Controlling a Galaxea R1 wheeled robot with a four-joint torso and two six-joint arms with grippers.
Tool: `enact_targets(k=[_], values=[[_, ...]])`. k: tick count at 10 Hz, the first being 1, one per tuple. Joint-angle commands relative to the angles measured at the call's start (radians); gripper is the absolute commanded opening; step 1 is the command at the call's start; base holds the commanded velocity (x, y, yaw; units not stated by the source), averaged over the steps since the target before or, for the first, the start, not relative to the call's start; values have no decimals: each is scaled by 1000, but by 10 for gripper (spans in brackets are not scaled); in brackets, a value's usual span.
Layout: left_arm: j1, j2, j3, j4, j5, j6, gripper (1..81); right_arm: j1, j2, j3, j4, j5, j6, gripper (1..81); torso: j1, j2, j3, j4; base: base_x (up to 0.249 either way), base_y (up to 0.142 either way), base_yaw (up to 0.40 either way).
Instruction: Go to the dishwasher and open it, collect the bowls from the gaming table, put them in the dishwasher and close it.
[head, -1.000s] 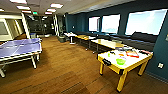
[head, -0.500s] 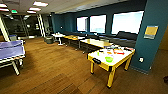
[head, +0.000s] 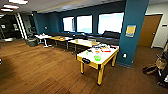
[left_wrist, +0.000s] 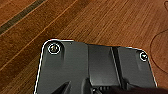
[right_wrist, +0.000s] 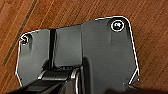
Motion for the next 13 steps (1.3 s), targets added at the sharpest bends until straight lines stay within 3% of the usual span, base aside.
enact_targets(k=[1, 8, 13], values=[[-57, -3, 3, 7, 42, 7, 811, 56, 6, 4, -2, -48, -2, 811, 0, 0, 0, 0, 0, 0, -355], [-57, -5, 3, 7, 44, 7, 811, 57, 8, 6, -3, -48, -2, 811, 0, 0, 0, 0, 0, 0, -325], [-57, -3, 3, 7, 44, 7, 811, 57, 8, 3, -3, -48, -2, 811, 0, 0, 0, 0, 48, -15, -66]])
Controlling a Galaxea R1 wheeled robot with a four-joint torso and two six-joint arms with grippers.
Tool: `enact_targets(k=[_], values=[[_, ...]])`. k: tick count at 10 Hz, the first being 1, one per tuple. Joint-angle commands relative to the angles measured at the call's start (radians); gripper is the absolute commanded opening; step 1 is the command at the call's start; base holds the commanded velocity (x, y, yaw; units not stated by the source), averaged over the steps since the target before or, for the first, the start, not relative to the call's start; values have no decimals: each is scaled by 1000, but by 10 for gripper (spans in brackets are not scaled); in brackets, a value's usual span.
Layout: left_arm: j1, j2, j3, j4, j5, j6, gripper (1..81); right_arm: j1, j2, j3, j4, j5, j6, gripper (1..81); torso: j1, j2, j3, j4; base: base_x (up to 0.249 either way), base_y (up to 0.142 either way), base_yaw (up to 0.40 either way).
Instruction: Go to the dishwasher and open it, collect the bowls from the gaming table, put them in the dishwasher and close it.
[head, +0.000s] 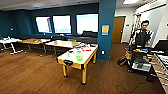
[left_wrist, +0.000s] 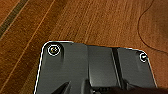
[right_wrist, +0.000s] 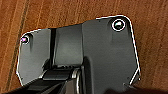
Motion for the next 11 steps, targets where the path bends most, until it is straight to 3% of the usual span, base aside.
enact_targets(k=[1, 11], values=[[-54, -2, 3, 5, 45, 6, 811, 58, 4, 3, -1, -47, -2, 811, 0, 0, 0, 0, 83, 0, 0], [-54, -2, 0, 0, 43, 8, 811, 58, 7, 6, -2, -47, -2, 811, 0, 0, 0, 0, 0, 0, 0]])
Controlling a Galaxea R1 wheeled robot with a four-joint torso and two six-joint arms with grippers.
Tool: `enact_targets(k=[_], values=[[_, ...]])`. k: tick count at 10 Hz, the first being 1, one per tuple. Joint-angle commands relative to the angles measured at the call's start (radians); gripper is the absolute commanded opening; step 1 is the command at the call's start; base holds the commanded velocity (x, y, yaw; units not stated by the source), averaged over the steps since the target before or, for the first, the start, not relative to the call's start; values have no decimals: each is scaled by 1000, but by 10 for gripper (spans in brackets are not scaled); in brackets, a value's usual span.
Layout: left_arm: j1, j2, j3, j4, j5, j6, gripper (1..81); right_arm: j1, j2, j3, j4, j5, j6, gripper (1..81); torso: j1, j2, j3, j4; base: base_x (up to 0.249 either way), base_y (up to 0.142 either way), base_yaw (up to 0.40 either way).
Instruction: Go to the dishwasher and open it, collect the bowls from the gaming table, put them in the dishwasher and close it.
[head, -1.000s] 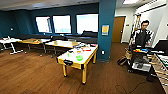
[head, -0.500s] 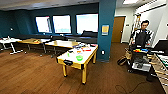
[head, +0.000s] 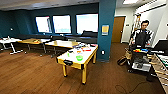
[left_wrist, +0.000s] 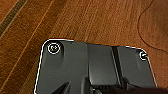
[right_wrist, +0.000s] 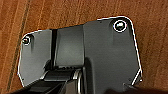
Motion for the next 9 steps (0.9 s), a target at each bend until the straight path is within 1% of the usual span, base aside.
enact_targets(k=[1, 9], values=[[-60, 0, 0, 0, 42, 5, 811, 55, 2, 7, -2, -47, -2, 811, 0, 0, 0, 0, 85, 0, 0], [-60, 0, 0, -1, 42, 5, 811, 55, 4, 6, -2, -47, -2, 811, 1, -1, 0, 0, 93, 0, 0]])
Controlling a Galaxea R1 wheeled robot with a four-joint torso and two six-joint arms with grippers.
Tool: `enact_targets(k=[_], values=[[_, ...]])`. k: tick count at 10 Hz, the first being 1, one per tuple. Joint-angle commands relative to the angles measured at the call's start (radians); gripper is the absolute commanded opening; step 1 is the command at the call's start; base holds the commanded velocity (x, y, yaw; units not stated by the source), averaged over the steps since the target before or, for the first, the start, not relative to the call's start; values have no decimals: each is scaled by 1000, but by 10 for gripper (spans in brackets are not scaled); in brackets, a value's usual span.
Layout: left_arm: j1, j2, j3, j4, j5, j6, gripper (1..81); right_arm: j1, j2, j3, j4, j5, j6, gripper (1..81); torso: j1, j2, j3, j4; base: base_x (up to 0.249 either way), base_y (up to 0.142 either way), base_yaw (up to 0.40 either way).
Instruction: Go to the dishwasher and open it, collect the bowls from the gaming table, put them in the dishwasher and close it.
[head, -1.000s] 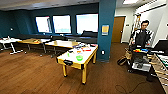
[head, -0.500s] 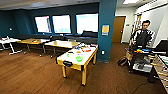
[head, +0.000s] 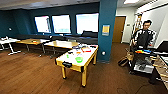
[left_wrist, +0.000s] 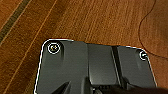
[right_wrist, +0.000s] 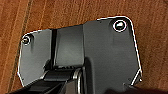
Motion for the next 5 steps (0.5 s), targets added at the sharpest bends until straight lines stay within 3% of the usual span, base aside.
enact_targets(k=[1, 5], values=[[-60, 0, 2, 0, 42, 4, 811, 56, 3, 3, -2, -48, -2, 811, 0, 0, 0, 0, 96, 0, 0], [-60, 0, 2, 4, 42, 4, 811, 56, 3, 1, -2, -48, -2, 811, 0, 0, 0, 0, 111, 0, 0]])
